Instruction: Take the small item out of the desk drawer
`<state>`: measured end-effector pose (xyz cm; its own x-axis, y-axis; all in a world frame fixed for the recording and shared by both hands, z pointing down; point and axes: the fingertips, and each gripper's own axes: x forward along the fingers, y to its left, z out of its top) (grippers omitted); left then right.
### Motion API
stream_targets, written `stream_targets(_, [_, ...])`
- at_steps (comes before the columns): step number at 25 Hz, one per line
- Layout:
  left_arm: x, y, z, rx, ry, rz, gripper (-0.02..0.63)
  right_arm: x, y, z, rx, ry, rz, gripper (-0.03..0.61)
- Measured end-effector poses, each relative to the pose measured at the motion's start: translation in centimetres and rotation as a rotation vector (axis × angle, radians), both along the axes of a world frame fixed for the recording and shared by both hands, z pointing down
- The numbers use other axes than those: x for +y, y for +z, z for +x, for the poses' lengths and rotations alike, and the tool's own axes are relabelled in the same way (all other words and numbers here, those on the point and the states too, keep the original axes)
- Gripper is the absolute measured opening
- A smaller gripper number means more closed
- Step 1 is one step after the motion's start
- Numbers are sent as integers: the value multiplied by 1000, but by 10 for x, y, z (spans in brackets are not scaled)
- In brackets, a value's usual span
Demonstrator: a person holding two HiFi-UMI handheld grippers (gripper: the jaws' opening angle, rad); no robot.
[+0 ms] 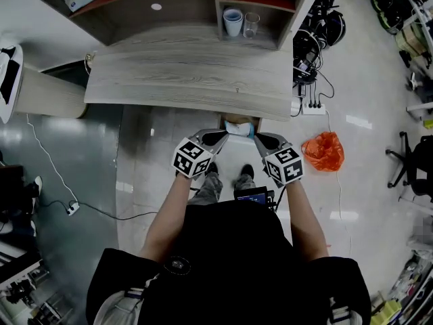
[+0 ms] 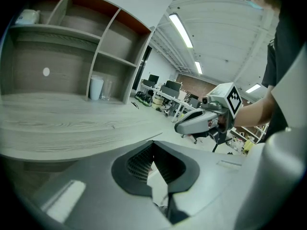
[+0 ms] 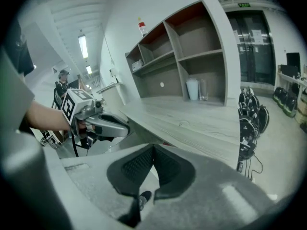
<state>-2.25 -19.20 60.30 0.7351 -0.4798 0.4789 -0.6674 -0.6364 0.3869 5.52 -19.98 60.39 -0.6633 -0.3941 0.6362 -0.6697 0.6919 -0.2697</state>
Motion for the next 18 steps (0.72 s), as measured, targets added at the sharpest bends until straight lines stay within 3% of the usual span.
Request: stream_targets(18, [-11, 54, -6, -10, -65, -95, 2, -33, 80, -21, 138, -242, -10, 2])
